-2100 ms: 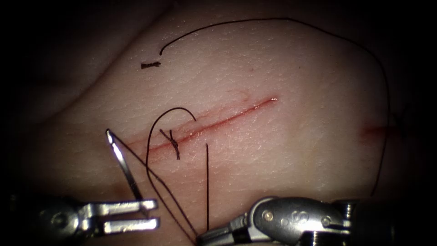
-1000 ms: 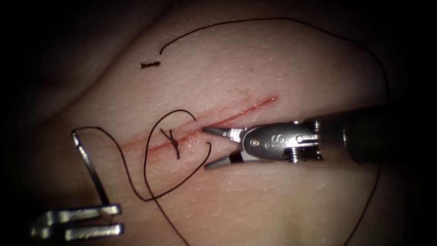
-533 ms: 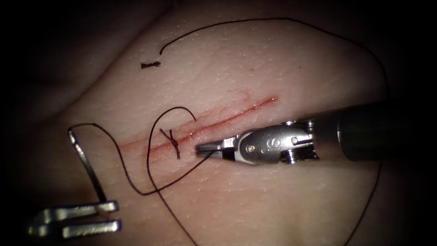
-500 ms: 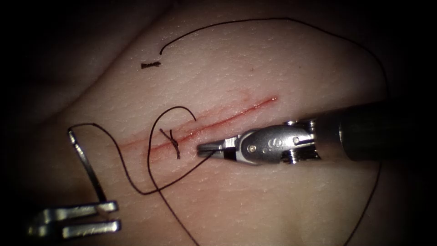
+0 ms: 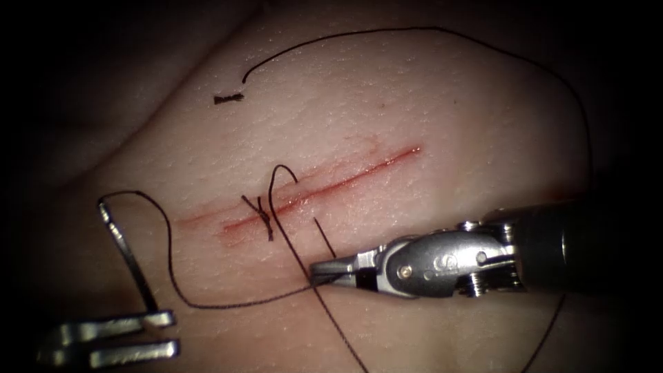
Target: Wound Closure
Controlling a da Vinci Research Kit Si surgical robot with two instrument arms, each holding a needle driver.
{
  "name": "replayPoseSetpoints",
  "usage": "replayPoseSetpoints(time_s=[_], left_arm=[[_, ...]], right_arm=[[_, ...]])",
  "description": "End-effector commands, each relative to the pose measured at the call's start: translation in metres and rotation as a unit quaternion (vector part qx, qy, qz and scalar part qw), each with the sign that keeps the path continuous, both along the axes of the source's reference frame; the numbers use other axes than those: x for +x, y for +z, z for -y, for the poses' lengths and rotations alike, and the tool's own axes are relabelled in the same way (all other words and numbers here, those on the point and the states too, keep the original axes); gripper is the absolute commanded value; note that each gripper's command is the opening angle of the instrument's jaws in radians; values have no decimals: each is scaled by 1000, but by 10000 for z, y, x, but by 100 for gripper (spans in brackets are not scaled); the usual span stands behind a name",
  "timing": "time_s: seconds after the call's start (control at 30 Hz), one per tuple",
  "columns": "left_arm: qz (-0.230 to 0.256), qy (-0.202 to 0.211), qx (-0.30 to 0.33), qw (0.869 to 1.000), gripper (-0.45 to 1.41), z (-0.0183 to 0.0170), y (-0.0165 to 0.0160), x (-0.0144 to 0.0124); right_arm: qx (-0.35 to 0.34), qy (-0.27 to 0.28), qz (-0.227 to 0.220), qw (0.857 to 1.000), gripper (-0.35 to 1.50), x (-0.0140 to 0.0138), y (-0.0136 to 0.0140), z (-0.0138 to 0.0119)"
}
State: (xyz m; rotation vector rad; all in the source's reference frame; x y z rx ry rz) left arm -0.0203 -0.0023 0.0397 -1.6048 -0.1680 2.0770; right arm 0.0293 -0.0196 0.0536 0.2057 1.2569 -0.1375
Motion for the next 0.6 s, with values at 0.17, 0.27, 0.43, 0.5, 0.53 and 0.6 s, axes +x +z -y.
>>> replayPoseSetpoints(time_s=[0.17,0.27,0.43,0.5,0.53,0.6], left_arm=[[-1,1,-2,1000,-45,9,4,-6],[-1,2,-5,1000,-45,10,5,-7],[-1,2,-6,1000,-45,12,5,-9],[0,3,-6,1000,-45,12,5,-10],[0,3,-6,1000,-45,12,5,-10],[0,3,-6,1000,-45,12,5,-10]], right_arm=[[6,-9,-6,1000,-35,3,-67,58],[8,-14,-11,1000,-35,7,-97,80],[10,-10,-10,1000,-35,14,-114,84],[11,-3,-5,1000,-16,15,-112,74],[11,5,-2,1000,14,15,-109,68],[13,16,5,1000,51,14,-102,55]])
